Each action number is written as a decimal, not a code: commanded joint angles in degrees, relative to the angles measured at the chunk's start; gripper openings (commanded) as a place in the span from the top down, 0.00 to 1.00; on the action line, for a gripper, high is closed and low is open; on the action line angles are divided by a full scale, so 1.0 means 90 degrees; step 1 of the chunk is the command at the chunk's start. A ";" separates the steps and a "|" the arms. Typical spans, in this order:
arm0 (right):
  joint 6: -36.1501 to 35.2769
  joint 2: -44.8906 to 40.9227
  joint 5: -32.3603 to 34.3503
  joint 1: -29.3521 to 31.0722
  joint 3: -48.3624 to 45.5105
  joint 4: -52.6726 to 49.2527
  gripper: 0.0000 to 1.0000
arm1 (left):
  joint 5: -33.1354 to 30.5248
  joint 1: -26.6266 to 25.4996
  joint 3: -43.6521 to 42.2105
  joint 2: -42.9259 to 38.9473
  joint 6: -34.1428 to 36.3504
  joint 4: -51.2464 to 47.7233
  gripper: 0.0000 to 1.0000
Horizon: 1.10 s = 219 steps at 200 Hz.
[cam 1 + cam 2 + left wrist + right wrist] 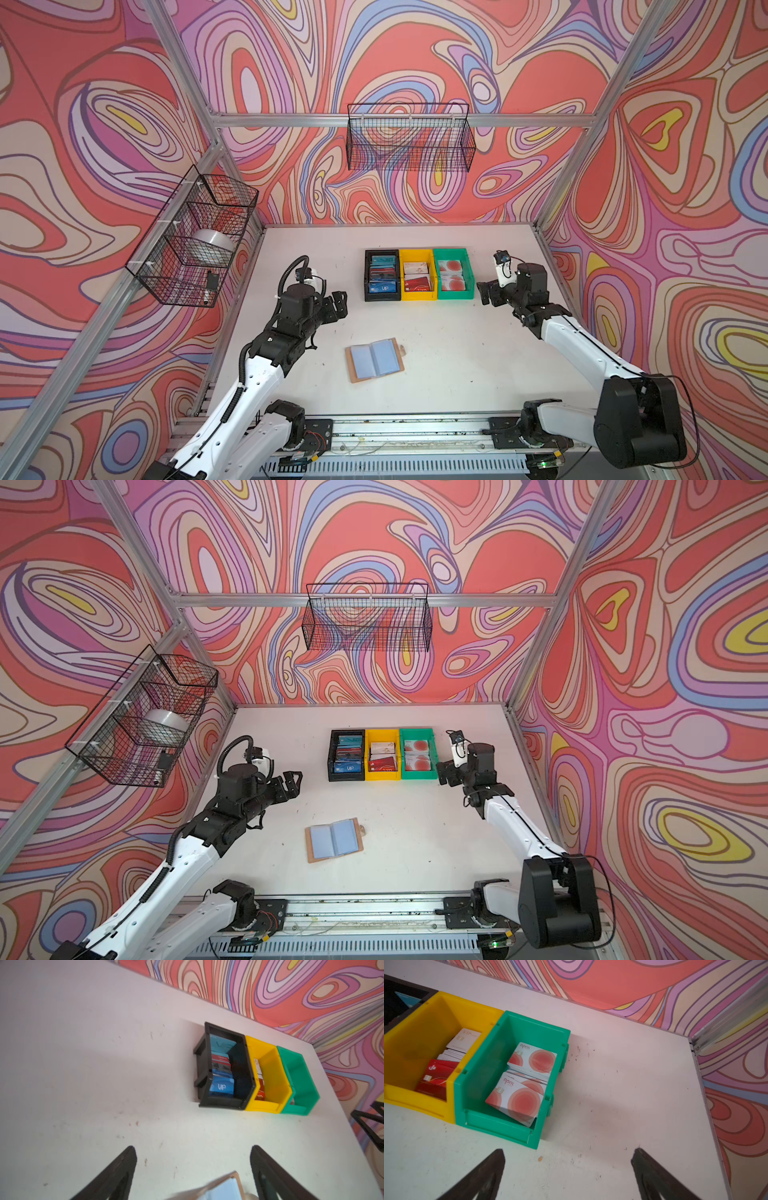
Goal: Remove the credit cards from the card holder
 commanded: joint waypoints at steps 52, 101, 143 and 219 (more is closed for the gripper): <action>0.0778 0.1689 0.0157 -0.0059 -0.1295 0.4761 0.02 | -0.2181 0.0366 -0.1690 0.0144 0.1578 0.2857 0.00; 0.1103 0.2311 0.0049 -0.0245 -0.1177 0.5388 0.02 | -0.1722 0.1138 -0.2204 0.1729 0.2263 0.5207 0.00; 0.1198 0.2887 0.0107 -0.0341 -0.1350 0.6242 0.02 | -0.1158 0.1597 -0.1826 0.3189 0.2680 0.6261 0.00; 0.1461 0.2928 0.0720 -0.0356 -0.1114 0.5877 0.02 | -0.0865 0.1749 -0.1922 0.4233 0.2607 0.7311 0.00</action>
